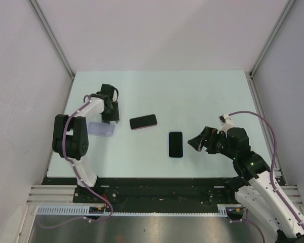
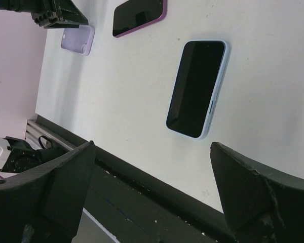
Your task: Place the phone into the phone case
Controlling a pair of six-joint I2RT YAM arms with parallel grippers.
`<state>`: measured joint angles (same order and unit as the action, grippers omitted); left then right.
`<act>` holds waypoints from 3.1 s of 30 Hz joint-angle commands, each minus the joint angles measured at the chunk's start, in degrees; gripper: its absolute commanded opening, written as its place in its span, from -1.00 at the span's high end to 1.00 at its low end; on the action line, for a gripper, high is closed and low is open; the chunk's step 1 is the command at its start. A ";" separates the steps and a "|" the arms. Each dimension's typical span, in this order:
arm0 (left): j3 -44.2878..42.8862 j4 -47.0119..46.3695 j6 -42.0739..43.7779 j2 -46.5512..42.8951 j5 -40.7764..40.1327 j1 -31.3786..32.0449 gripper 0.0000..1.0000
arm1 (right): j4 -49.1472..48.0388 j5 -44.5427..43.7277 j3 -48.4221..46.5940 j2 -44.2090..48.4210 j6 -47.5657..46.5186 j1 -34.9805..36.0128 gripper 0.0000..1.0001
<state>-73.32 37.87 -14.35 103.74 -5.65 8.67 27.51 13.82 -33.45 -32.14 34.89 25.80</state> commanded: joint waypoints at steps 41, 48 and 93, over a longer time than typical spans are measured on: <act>33.58 -22.04 -37.03 -23.84 38.52 6.96 1.00 | -0.97 -1.08 -1.62 -1.09 0.79 0.74 -0.99; 36.40 -30.12 -50.24 -26.84 33.25 15.76 1.00 | -1.14 -1.08 -1.62 -1.17 1.40 0.74 -0.99; 4.60 -9.85 50.19 -13.76 18.38 19.38 -0.80 | 0.44 3.49 -2.58 0.67 1.32 1.18 -0.99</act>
<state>-65.60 25.91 16.47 87.11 4.97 29.91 28.47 15.44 -33.45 -32.53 35.99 26.79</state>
